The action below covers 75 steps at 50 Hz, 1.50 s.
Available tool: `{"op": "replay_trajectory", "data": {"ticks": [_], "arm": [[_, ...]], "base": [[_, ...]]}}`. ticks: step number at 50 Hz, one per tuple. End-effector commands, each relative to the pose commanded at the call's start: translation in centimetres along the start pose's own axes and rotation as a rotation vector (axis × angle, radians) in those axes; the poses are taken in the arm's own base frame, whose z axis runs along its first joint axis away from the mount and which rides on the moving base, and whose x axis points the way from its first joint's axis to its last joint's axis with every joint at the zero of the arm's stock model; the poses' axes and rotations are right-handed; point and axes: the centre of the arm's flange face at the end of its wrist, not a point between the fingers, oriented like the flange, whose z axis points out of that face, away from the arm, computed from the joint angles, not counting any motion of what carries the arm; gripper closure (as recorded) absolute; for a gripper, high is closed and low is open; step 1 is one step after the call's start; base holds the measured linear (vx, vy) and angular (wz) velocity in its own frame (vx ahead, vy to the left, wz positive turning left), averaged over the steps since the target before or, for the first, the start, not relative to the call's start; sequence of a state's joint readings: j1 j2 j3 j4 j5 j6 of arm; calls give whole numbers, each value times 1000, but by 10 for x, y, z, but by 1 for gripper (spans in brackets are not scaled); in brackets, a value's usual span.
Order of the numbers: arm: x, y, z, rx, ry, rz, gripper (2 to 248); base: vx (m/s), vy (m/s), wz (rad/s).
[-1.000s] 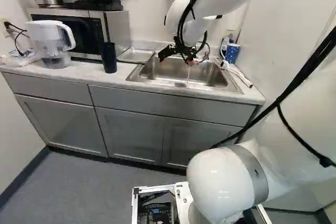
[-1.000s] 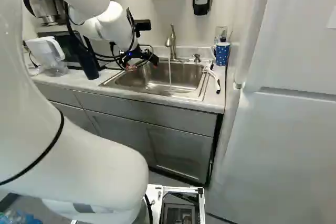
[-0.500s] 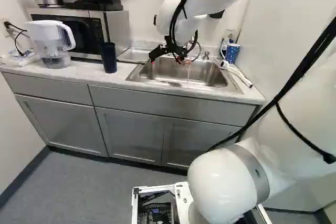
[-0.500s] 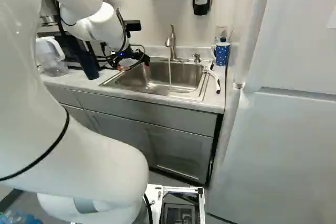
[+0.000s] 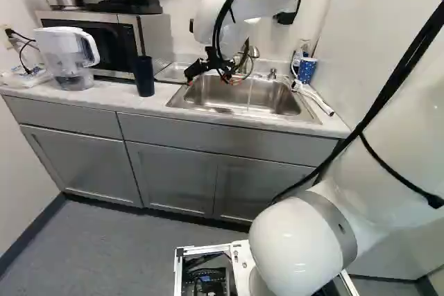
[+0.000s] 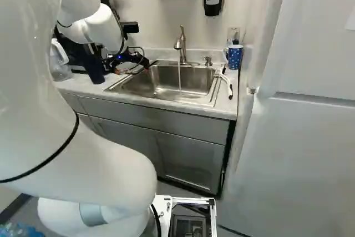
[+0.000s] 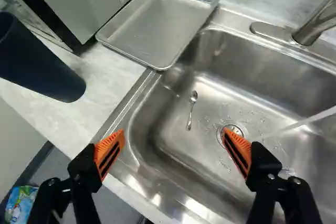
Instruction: Rinse the cup and place it in the tray
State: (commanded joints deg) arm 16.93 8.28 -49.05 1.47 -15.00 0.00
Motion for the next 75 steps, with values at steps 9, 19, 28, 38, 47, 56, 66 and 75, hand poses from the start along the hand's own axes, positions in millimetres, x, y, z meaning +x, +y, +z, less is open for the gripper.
{"op": "replay_trajectory", "data": {"ticks": [9,19,28,38,47,56,66,75], "arm": [[4,-14,4,21,-2,-23,3],[9,-29,8,43,-4,-47,3],[13,-44,12,63,-5,-69,3],[18,-59,16,84,-7,-93,3],[22,-74,20,103,-8,-114,3],[24,-89,22,123,-8,-136,3],[25,-106,23,146,-9,-161,3],[24,-122,23,167,-10,-184,3]], "base": [[0,0,0],[0,0,0],[0,0,0],[0,0,0],[0,0,0],[0,0,0],[0,0,0],[0,0,0]]}}
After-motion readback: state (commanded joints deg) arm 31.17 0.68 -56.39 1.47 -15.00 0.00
